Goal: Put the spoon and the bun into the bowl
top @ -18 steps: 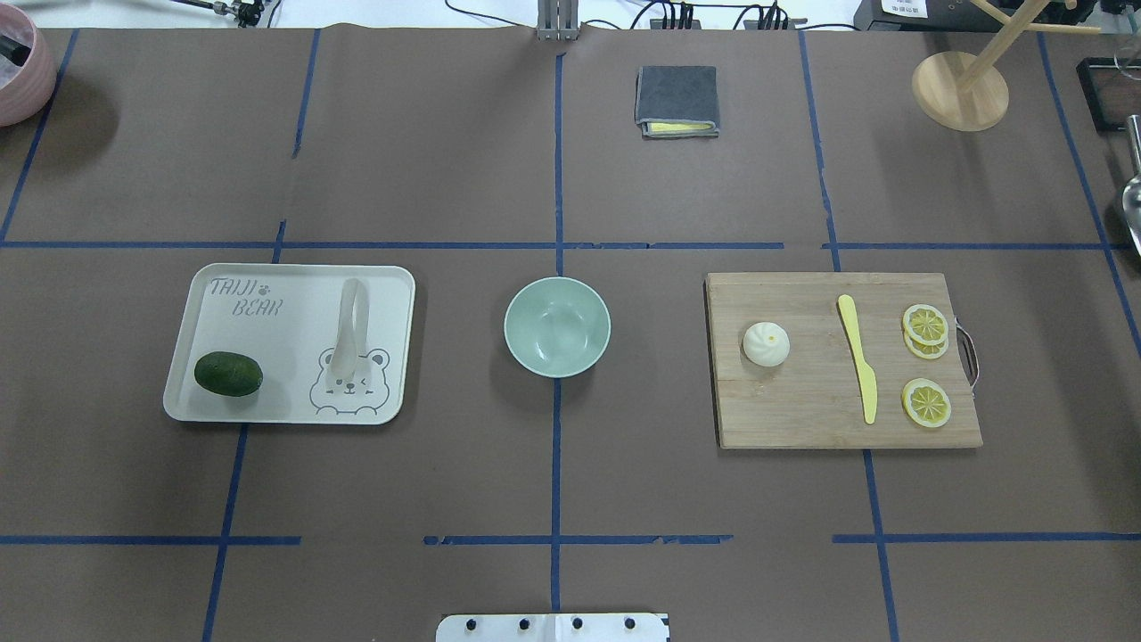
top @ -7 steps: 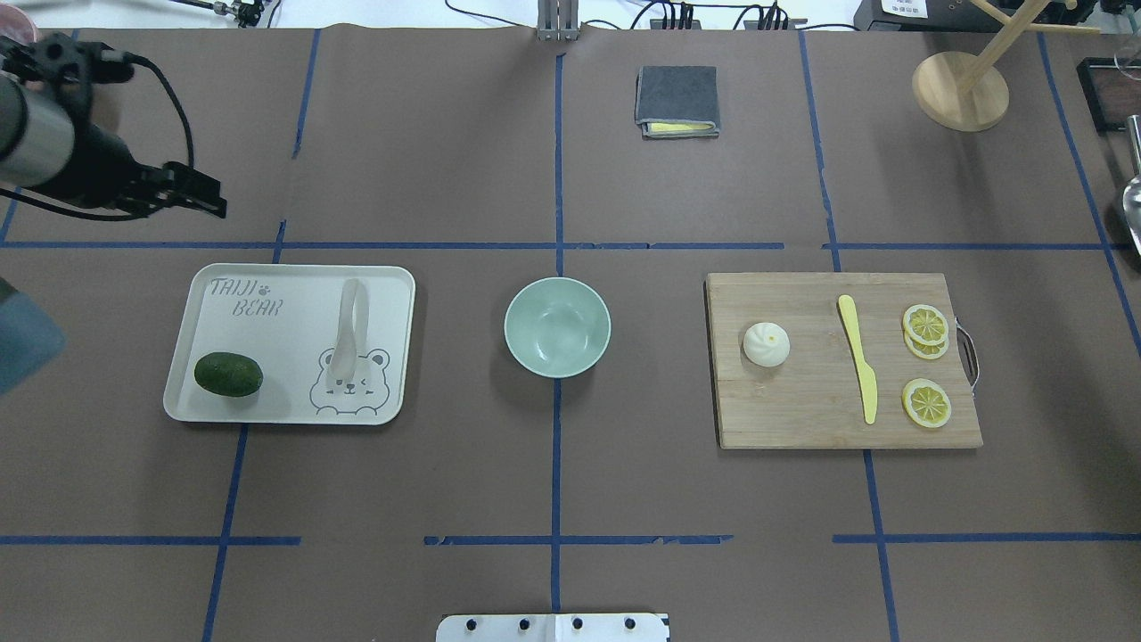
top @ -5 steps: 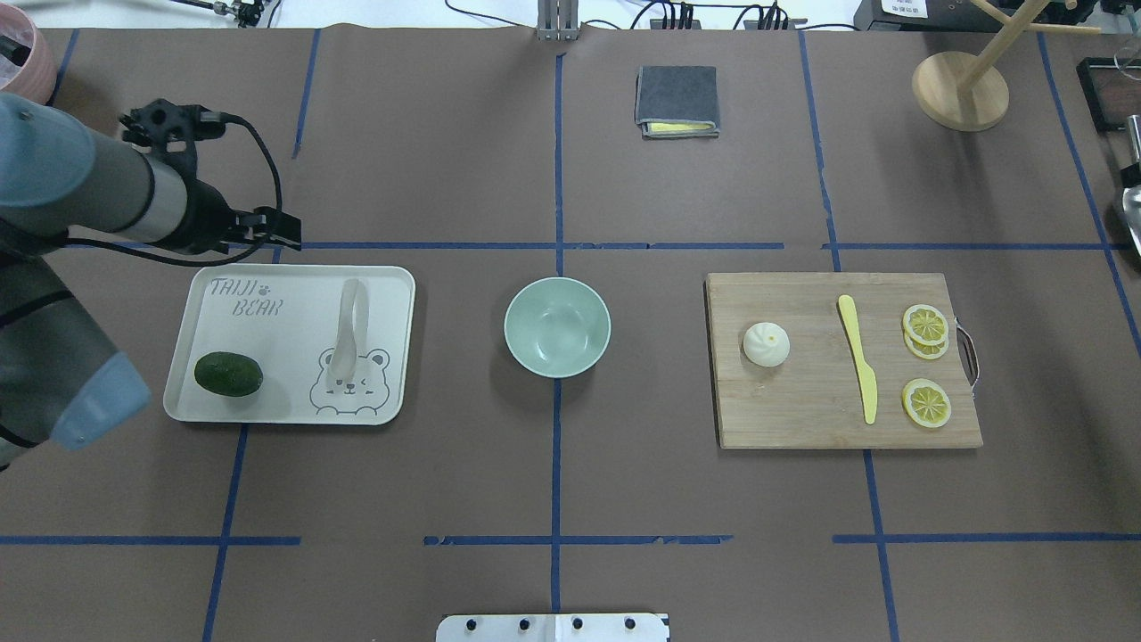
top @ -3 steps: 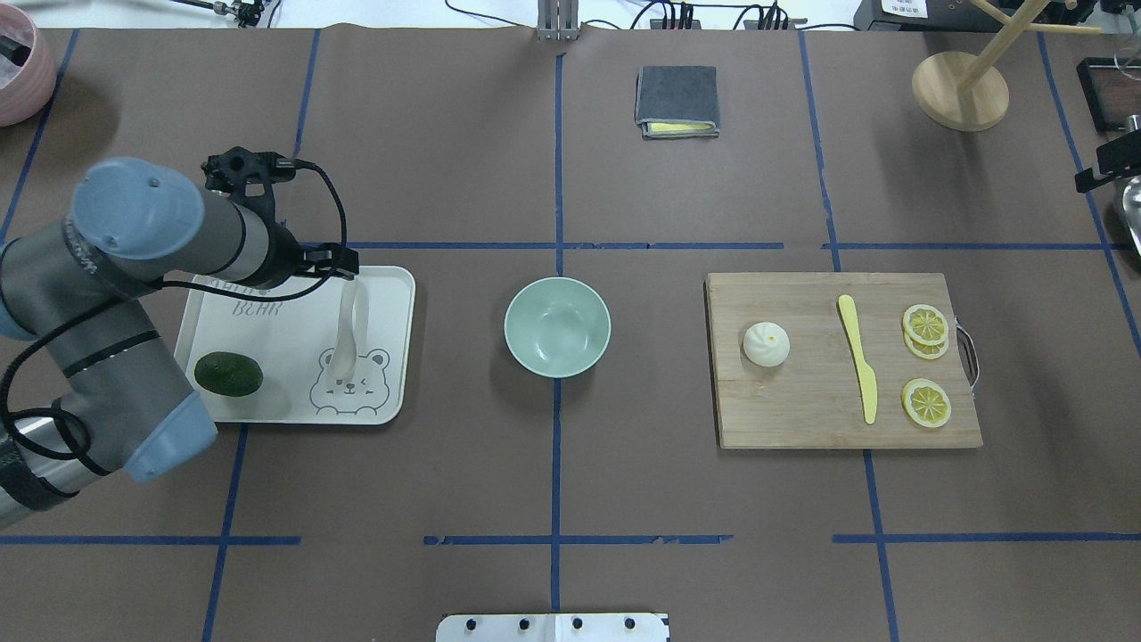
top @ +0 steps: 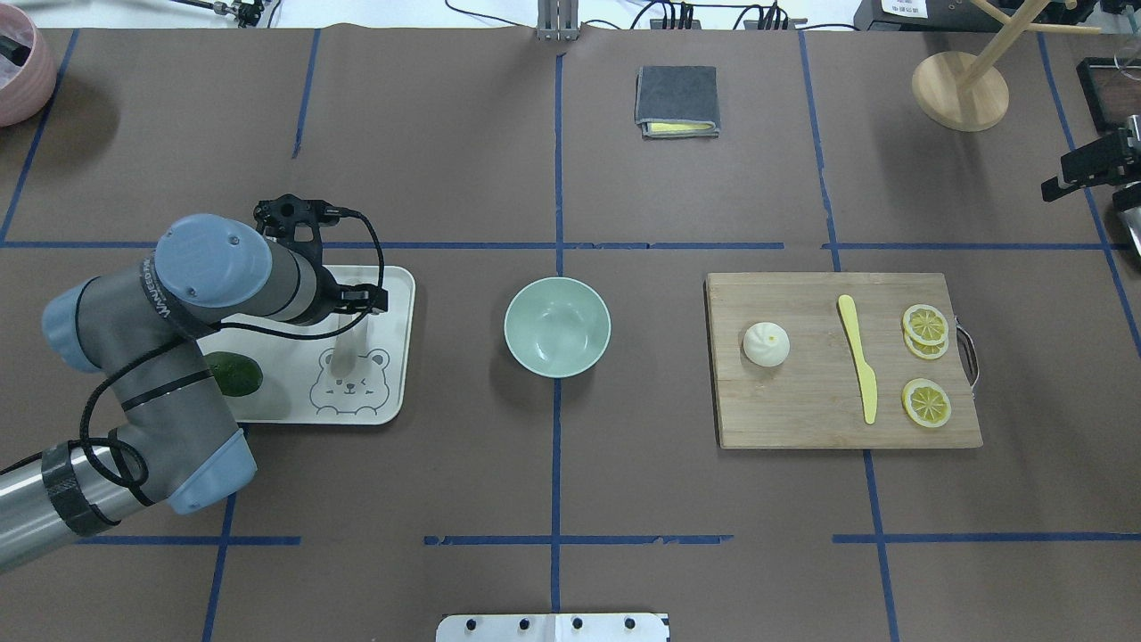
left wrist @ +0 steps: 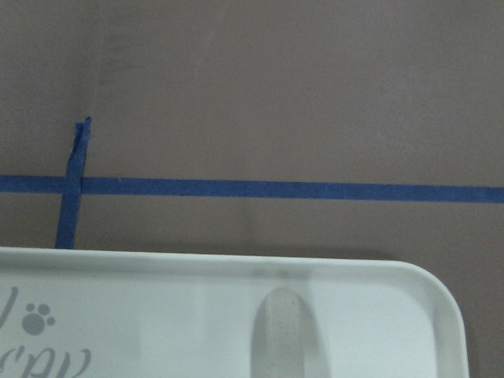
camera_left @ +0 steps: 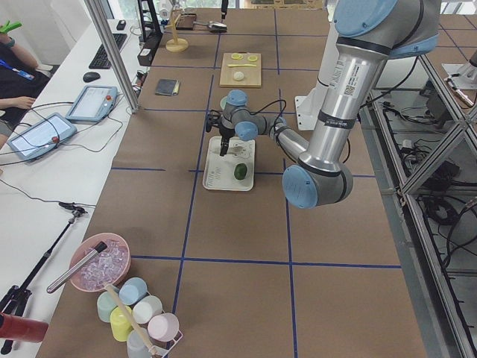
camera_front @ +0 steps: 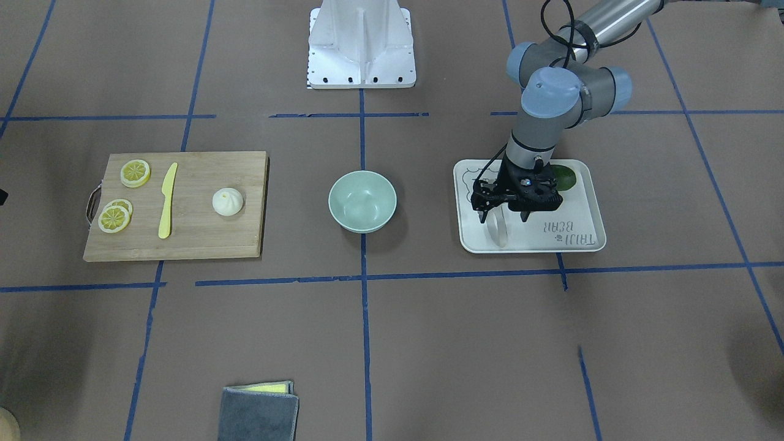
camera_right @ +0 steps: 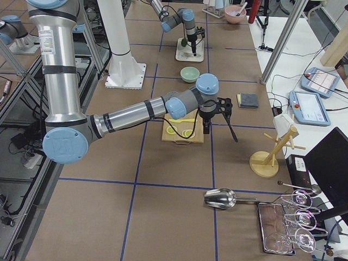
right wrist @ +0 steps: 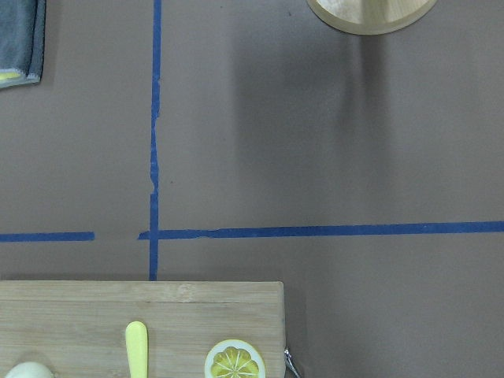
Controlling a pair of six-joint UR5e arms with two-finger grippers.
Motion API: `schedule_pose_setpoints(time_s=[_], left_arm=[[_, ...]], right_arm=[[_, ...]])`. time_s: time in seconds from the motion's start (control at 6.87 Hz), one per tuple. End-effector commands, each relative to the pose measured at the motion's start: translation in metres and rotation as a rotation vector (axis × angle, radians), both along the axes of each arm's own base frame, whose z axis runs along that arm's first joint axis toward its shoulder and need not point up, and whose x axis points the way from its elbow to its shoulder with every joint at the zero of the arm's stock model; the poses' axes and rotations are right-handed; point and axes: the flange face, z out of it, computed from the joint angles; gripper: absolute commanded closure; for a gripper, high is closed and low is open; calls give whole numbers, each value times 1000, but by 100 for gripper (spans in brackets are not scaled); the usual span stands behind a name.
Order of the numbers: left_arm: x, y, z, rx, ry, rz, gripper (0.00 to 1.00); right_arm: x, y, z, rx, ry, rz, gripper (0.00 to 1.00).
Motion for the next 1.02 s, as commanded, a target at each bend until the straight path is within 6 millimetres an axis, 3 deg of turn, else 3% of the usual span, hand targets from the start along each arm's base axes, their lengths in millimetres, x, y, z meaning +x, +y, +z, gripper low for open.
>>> schedule_pose_setpoints(time_s=[0.0,0.15,0.44,0.87], left_arm=[[6,5,6,-3,-11,11,20],[5,6,6,-3,-11,11,34],[2,7,8,-4,-13,8,98],[-3,6,-2,5,0,-1,100]], right_arm=[[-5,1,-3,5,2,-7,0],[-5,2,-4,6,2,-6,0],[-11,4,-11,2,0,0,0],[-23,6,-14,-3,3,-7,0]])
